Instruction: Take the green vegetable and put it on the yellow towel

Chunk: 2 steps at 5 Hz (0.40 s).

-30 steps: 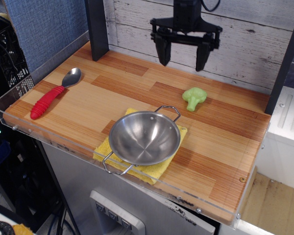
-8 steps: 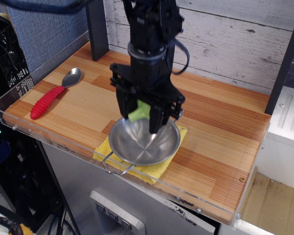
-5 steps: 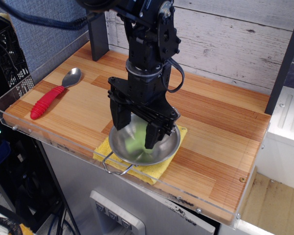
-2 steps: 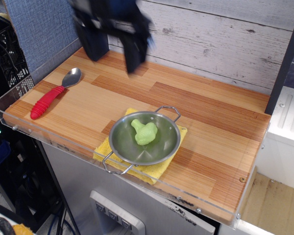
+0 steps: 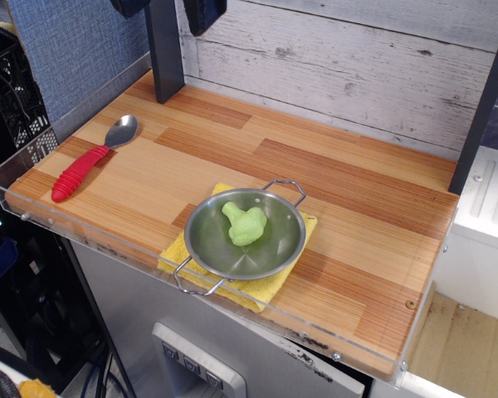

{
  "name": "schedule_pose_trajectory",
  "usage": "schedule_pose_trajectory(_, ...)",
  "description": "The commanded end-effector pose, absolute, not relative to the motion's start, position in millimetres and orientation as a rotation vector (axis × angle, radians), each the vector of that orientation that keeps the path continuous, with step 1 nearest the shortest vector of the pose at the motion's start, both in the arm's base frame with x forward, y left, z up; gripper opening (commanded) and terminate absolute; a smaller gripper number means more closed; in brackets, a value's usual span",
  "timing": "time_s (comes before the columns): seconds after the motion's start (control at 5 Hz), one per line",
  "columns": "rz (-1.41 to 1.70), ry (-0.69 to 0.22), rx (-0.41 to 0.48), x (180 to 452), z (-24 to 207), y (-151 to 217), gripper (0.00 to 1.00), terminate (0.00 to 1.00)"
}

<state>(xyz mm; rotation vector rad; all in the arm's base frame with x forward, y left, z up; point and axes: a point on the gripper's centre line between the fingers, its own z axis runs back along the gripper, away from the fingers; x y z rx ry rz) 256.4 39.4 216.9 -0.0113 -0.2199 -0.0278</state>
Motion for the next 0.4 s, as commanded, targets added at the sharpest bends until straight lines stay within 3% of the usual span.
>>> schedule_pose_trajectory(0.0,-0.019,-0.225,0.006,252.8,216.3,42.4,1.0,0.0)
schedule_pose_trajectory(0.2,-0.019,-0.225,0.006,252.8,216.3,42.4,1.0,1.0)
